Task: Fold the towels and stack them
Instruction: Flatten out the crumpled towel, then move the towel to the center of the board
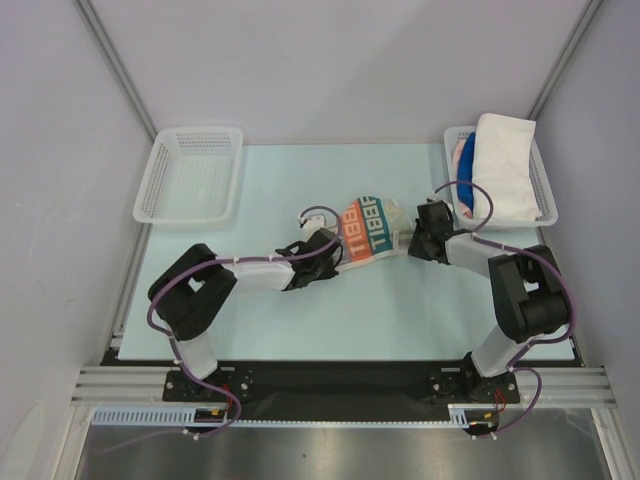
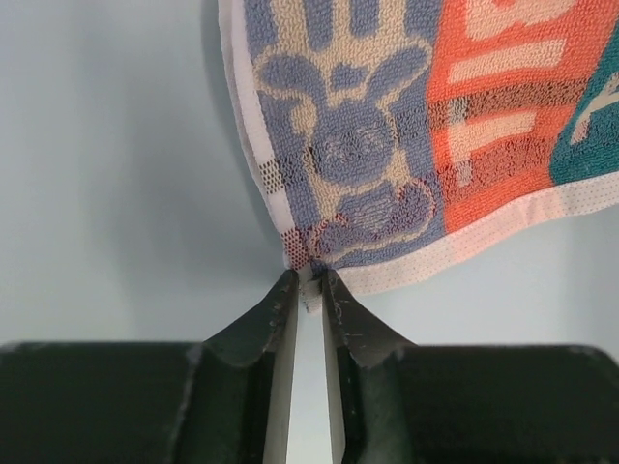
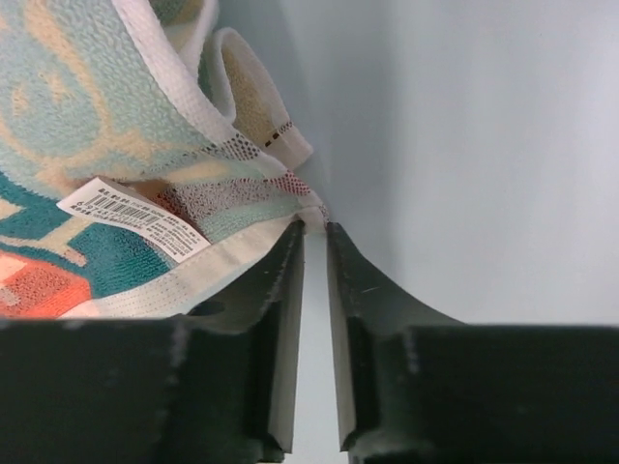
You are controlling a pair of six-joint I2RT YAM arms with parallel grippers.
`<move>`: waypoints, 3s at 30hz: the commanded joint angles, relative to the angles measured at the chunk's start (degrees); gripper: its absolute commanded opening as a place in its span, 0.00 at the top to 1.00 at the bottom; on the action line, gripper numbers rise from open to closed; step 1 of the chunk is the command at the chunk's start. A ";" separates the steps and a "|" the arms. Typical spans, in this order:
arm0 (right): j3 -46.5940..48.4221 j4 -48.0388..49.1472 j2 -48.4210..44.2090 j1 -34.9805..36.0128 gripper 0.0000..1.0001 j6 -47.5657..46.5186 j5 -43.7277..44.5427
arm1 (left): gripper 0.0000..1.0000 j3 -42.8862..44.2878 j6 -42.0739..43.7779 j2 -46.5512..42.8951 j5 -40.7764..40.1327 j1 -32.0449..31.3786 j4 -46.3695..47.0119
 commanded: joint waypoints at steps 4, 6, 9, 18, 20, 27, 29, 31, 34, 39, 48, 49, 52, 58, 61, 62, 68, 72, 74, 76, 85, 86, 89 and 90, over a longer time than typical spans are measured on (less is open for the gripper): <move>-0.72 -0.87 -4.14 0.30 0.88 0.92 0.42 | 0.87 -1.02 -0.14 -2.28 1.62 -0.04 -0.92; -0.64 -1.93 -5.28 0.21 0.89 0.83 0.60 | 0.95 -1.64 -0.49 -2.90 2.33 -0.04 -0.66; -0.46 -3.77 -8.01 0.21 0.92 0.48 0.86 | 1.00 -2.78 -0.67 -4.39 2.42 -0.04 -0.83; 1.82 -9.84 -17.59 0.38 0.98 -0.66 0.51 | 1.00 -4.19 1.17 -13.26 1.37 0.05 -3.81; 2.27 -10.81 -18.47 0.47 0.96 -1.10 0.86 | 1.00 -3.75 1.78 -14.76 1.19 0.05 -4.61; -1.42 -8.36 -14.79 1.61 0.81 -1.45 -1.07 | 1.00 -4.36 2.93 -15.56 1.72 0.57 -5.49; -2.74 -6.77 -13.47 2.84 0.77 -1.36 -1.25 | 1.00 -5.33 2.76 -15.82 2.42 1.28 -4.79; -3.36 -5.02 -11.37 3.54 0.74 -1.28 -0.81 | 1.00 -6.21 2.67 -15.82 2.68 1.80 -4.08; -4.06 -3.09 -8.38 3.81 0.72 -1.36 -1.07 | 0.99 -6.74 2.84 -15.64 2.95 1.98 -3.65; -4.68 -0.53 -5.29 4.25 0.67 -1.01 -0.28 | 1.00 -7.61 3.02 -15.29 3.30 2.16 -3.12; -4.41 -0.70 -3.80 5.92 0.63 -0.66 0.33 | 1.00 -8.32 3.11 -14.59 4.00 2.51 -2.15; -4.50 -0.96 -3.71 6.18 0.64 -0.40 0.86 | 0.99 -8.32 3.11 -14.50 4.00 2.51 -2.15; -4.41 -2.37 -3.71 6.18 0.65 0.04 2.44 | 1.00 -8.58 3.11 -14.50 4.09 2.51 -2.06; -3.63 -3.69 -4.15 6.36 0.85 0.31 2.53 | 1.00 -8.23 3.72 -15.11 4.27 2.60 -1.89; -2.04 -5.44 -6.51 6.36 1.00 0.57 2.36 | 1.00 -6.74 4.95 -16.08 3.39 2.60 -3.20; -1.52 -6.14 -7.48 6.36 1.00 0.48 2.18 | 1.00 -5.78 5.82 -16.34 3.21 2.68 -3.90; 5.42 -12.47 -15.46 6.27 1.00 -0.31 1.74 | 1.00 -1.56 8.64 -19.24 2.33 3.21 -7.33; 11.91 -16.69 -19.70 6.01 1.00 -1.01 1.39 | 0.99 1.08 10.40 -22.32 1.46 3.39 -9.53; 13.95 -18.18 -22.06 5.92 1.00 -1.28 0.78 | 1.00 2.83 11.63 -23.81 1.28 3.48 -10.93; 16.58 -18.72 -23.65 6.01 1.00 -1.63 -0.19 | 1.00 3.89 13.29 -26.45 0.84 3.39 -11.81; 31.26 -22.32 -26.56 6.62 1.00 -3.91 -2.74 | 1.00 17.15 19.27 -31.81 0.66 3.48 -18.31; 34.32 -23.19 -26.47 6.71 1.00 -4.17 -2.92 | 1.00 19.69 19.54 -32.16 0.92 3.48 -18.84; 37.59 -23.99 -27.00 7.24 1.00 -4.44 -3.44 | 1.00 23.57 20.24 -33.75 1.45 3.39 -19.90; 39.51 -24.08 -27.17 7.41 1.00 -4.70 -3.71 | 1.00 24.37 20.51 -34.10 1.54 3.39 -20.08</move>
